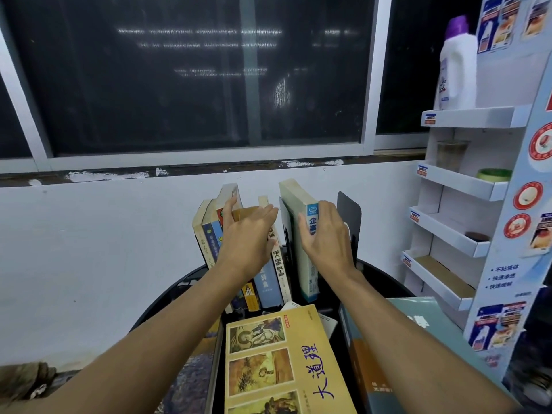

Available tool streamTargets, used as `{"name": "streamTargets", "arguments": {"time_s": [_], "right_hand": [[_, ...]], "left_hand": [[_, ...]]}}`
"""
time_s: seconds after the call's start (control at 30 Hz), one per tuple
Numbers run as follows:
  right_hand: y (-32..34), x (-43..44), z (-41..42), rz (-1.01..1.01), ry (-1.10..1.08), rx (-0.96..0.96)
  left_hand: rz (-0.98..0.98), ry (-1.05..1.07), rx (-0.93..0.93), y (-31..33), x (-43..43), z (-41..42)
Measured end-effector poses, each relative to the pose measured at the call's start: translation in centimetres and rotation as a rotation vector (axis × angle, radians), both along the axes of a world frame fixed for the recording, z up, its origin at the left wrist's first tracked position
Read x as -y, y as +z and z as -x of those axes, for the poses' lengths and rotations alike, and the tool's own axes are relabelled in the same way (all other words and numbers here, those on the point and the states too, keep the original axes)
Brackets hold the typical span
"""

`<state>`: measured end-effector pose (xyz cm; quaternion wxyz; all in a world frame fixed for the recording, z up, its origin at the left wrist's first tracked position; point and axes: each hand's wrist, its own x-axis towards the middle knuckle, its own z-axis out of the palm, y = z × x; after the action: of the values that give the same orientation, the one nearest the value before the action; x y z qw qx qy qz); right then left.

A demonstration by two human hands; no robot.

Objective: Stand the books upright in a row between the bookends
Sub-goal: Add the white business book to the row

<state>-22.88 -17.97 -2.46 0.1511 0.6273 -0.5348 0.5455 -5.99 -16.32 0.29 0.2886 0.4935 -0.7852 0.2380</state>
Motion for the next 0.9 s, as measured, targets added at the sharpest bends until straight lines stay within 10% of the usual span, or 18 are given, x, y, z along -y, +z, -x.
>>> {"name": "streamTargets", "arguments": {"time_s": [0.57,0.9], "right_hand": [[3.2,-1.2,4.0,-0.556,0.510,-0.287],[3.1,-0.5,3.2,-0.502,0.465,-0.265]], "left_hand": [[-0.031,0.015,0.015,0.1,0.2,0.1],[-0.028,0.012,0.009,0.2,-0.1,0.3]]}}
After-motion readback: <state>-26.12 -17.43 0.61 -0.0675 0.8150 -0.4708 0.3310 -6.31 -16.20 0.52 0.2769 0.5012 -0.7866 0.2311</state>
